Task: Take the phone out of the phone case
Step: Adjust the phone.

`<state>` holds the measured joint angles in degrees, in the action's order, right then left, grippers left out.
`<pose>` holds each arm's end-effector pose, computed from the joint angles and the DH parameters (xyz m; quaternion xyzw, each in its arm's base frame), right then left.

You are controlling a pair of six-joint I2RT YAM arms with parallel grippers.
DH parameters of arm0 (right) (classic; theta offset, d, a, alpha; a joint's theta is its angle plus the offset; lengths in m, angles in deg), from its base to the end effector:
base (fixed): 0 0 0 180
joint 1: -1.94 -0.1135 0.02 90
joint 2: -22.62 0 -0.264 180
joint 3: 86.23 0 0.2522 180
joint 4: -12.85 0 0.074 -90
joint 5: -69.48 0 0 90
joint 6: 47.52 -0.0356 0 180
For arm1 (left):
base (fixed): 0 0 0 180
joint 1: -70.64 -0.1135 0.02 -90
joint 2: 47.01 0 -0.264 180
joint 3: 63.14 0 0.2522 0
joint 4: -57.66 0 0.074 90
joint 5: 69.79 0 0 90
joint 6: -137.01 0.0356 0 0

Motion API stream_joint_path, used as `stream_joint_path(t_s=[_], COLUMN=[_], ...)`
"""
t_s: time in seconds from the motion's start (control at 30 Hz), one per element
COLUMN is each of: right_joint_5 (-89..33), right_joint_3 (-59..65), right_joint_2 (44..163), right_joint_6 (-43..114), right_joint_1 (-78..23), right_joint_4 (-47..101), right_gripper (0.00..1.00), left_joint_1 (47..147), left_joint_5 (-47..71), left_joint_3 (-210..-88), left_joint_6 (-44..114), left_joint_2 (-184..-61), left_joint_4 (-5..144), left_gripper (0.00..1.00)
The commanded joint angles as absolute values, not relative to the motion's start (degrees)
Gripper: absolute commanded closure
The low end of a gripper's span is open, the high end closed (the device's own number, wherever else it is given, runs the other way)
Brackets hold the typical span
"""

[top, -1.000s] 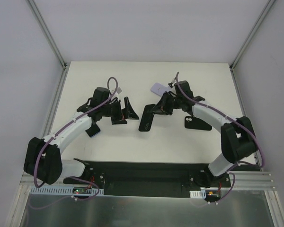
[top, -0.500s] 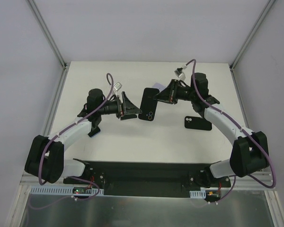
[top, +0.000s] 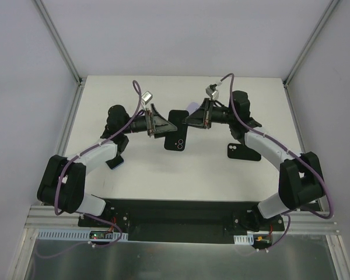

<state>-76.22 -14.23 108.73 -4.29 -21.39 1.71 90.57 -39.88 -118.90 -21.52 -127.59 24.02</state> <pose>0.3011 0.1619 0.3105 -0.1847 0.6932 0.6270 0.3038 0.2681 -0.1300 0.2821 0.1148 0.6698 -0.6920 0.2438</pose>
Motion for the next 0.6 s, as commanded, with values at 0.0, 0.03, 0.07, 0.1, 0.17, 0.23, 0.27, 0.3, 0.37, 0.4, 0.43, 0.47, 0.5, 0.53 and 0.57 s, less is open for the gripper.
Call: stream_joint_path(t_s=[0.0,0.03,0.07,0.1,0.17,0.23,0.27,0.3,0.37,0.4,0.43,0.47,0.5,0.53,0.57], right_joint_5=[-80.72,-81.07,-81.25,-81.43,-81.69,-81.78,-81.87,-81.96,-82.04,-82.13,-81.96,-81.87,-81.0,-79.86,-78.19], right_joint_3=[-11.56,-11.56,-11.65,-11.82,-12.09,-12.26,-12.26,-12.26,-12.09,-11.92,-11.83,-11.3,-10.69,-9.9,-6.93], right_joint_2=[109.1,109.37,109.46,109.63,109.81,110.07,110.25,110.34,110.69,110.78,110.78,110.86,110.78,110.52,109.82], right_joint_6=[-6.92,-6.92,-7.0,-6.83,-6.74,-6.66,-6.74,-6.48,-6.3,-5.69,-4.99,-4.2,-0.1,3.07,8.06], right_joint_1=[-22.66,-22.84,-22.93,-23.1,-23.28,-23.37,-23.37,-23.28,-23.45,-23.54,-23.63,-23.63,-23.72,-23.72,-23.72], right_joint_4=[-5.91,-5.91,-5.91,-5.91,-5.99,-5.82,-5.82,-5.64,-5.38,-4.68,-3.89,-0.75,2.5,7.23,20.42], right_gripper=[0.98,0.99,0.98,0.99,0.99,0.98,0.99,0.99,0.99,0.99,0.99,0.99,0.99,0.9,0.79], left_joint_1=[91.03,91.03,91.03,91.03,91.03,91.03,91.03,91.03,90.95,90.95,90.95,90.95,90.95,90.86,90.68], left_joint_5=[-41.66,-41.57,-41.49,-41.4,-41.14,-40.96,-40.78,-40.69,-40.52,-40.43,-40.43,-40.26,-40.08,-39.9,-39.29], left_joint_3=[-122.95,-123.56,-123.83,-124.09,-124.27,-124.18,-124.27,-124.27,-124.27,-124.18,-124.36,-124.45,-124.45,-124.53,-124.62], left_joint_6=[-26.63,-27.25,-27.43,-27.6,-28.48,-29.71,-29.98,-30.15,-30.24,-30.24,-30.33,-30.33,-30.16,-29.89,-29.37], left_joint_2=[-128.84,-129.01,-129.28,-129.37,-129.72,-129.98,-130.07,-130.07,-130.07,-130.16,-130.16,-130.16,-130.07,-129.98,-129.55], left_joint_4=[12.71,12.36,12.01,11.75,10.7,9.81,9.46,9.37,9.46,9.72,10.07,10.51,11.38,12.44,14.45], left_gripper=[0.19,0.21,0.22,0.28,0.34,0.5,0.57,0.63,0.83,0.91,1.0,1.0,1.0,1.0,1.0])
